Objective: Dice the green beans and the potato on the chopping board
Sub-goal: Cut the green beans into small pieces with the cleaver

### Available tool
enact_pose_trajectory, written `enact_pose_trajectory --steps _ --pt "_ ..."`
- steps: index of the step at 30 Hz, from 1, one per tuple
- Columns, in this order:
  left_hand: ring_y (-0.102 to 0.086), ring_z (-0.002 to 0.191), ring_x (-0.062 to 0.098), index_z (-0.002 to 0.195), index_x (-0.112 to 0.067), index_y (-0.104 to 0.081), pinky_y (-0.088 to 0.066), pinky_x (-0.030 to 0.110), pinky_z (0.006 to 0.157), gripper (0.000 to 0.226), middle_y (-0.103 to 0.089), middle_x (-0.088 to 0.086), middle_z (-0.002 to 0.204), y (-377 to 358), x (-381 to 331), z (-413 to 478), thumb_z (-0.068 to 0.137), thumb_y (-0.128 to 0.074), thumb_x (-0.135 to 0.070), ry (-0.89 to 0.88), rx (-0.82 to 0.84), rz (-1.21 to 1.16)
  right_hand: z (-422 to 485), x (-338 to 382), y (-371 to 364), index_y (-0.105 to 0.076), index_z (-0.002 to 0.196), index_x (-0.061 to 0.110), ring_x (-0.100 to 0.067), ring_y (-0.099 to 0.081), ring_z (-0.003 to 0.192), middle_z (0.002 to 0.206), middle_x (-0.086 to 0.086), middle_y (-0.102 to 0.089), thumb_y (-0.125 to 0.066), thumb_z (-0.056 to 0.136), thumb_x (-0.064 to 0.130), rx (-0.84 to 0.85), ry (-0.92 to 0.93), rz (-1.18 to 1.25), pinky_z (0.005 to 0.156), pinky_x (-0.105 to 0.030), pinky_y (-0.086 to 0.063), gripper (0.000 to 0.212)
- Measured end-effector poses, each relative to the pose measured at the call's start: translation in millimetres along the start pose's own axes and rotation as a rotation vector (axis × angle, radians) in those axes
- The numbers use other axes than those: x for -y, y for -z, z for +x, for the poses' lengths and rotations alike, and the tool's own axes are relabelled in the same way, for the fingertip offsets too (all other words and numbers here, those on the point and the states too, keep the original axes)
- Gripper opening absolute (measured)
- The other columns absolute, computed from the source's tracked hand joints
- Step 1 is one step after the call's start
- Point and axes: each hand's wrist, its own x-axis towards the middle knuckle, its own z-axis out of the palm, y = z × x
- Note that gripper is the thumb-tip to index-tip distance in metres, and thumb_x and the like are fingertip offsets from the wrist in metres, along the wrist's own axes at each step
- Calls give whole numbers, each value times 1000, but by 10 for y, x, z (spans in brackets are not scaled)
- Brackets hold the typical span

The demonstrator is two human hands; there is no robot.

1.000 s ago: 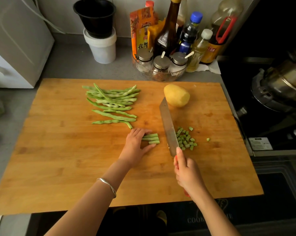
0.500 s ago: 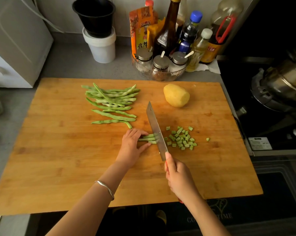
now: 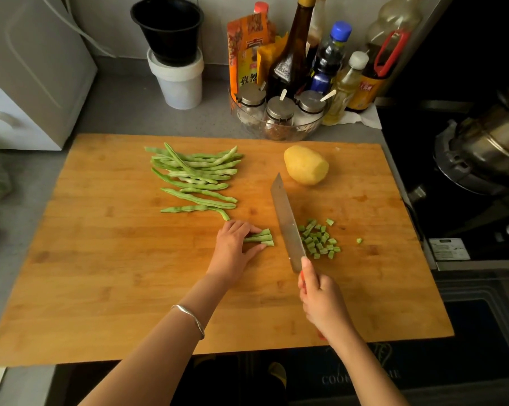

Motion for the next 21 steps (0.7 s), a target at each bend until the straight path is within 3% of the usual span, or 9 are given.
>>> enact_pose_trajectory --steps 10,21 --pt "-49 106 16 115 -20 -62 -35 28 93 41 -60 -3 108 -44 -21 -11 80 -70 -39 -15 0 58 -128 106 35 -42 64 15 -12 -29 39 48 3 -33 -35 97 55 58 50 104 40 -23 -23 53" --pt "-49 99 13 95 -15 -71 -44 35 90 19 -64 -4 96 -39 -1 25 77 -75 -20 -11 -38 4 -37 122 -53 -44 61 24 -6 -37 41 39 10 -39 -32 96 59 62 69 -88 48 -25 -30 51"
